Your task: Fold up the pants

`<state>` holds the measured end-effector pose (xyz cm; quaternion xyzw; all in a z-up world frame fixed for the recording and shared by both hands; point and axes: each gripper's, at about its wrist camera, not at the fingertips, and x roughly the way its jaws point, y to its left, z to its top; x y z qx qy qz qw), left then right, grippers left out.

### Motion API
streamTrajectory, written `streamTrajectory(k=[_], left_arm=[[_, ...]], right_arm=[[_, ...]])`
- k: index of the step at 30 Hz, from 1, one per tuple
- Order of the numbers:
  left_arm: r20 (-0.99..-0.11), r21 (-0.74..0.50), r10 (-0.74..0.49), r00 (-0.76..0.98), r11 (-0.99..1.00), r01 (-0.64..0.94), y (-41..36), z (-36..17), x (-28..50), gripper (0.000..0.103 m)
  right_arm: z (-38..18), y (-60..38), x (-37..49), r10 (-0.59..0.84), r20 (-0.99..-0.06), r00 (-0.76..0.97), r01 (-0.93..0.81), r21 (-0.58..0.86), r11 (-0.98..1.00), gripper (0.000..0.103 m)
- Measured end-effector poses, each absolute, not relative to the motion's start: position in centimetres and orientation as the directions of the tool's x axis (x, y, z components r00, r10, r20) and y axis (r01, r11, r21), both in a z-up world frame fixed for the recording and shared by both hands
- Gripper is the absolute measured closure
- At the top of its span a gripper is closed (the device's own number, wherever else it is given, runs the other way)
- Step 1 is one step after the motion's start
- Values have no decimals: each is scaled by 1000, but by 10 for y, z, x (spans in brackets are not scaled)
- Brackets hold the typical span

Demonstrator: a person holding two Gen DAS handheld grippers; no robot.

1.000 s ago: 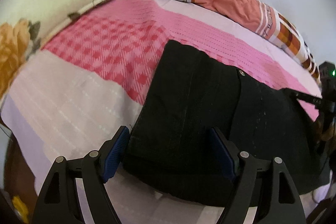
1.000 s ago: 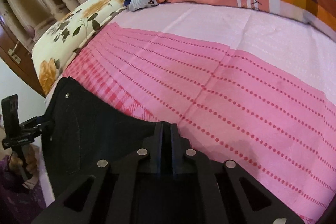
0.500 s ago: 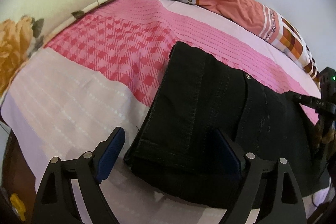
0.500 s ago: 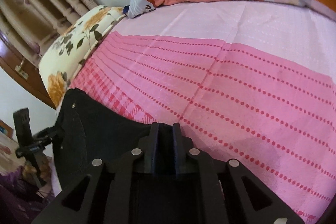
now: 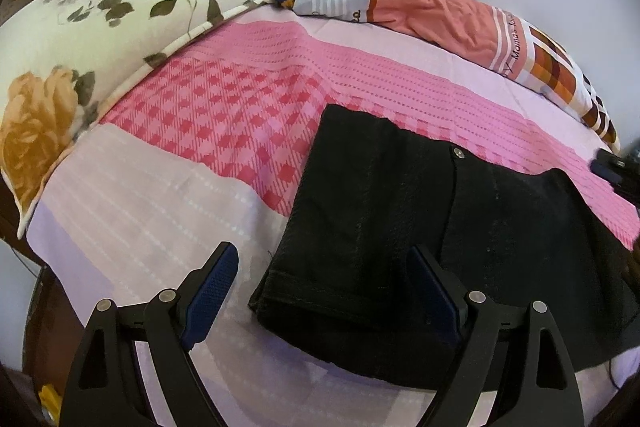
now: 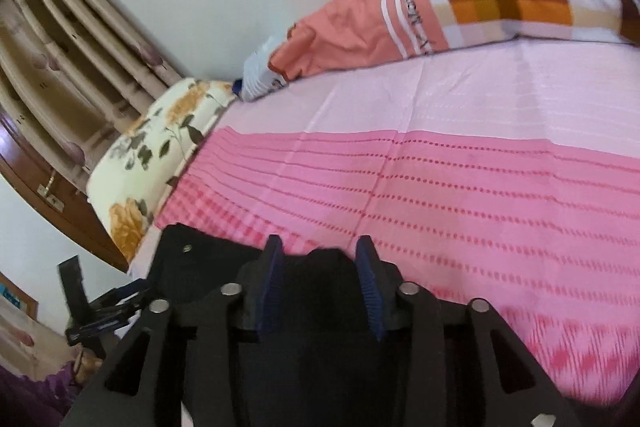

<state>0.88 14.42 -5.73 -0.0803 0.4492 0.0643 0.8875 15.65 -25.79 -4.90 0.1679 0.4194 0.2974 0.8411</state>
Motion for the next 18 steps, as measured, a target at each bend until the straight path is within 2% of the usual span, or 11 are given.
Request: streamTrajectory(k=[6,10,12,18], left_arm=[[-801,-55,57,596,984,-168,136,-53,6,17],[-823,-32,69,564,985,-168,143,-52,8,17],[-826,-29,79,558,983,-182,156,-47,7,17],[-840,-82,14,542,985,-154,192,-39,-14,19]], right_arm=[[-42,-294,103,628,-577,522,-274,585,764,47],[-44,-328,63,609,-549,572,-181,640,747,45],[-48,-346,43,600,-536,593,-129,673,729,38],[-58,-367,5,591,-520,617,-58,719,693,36]])
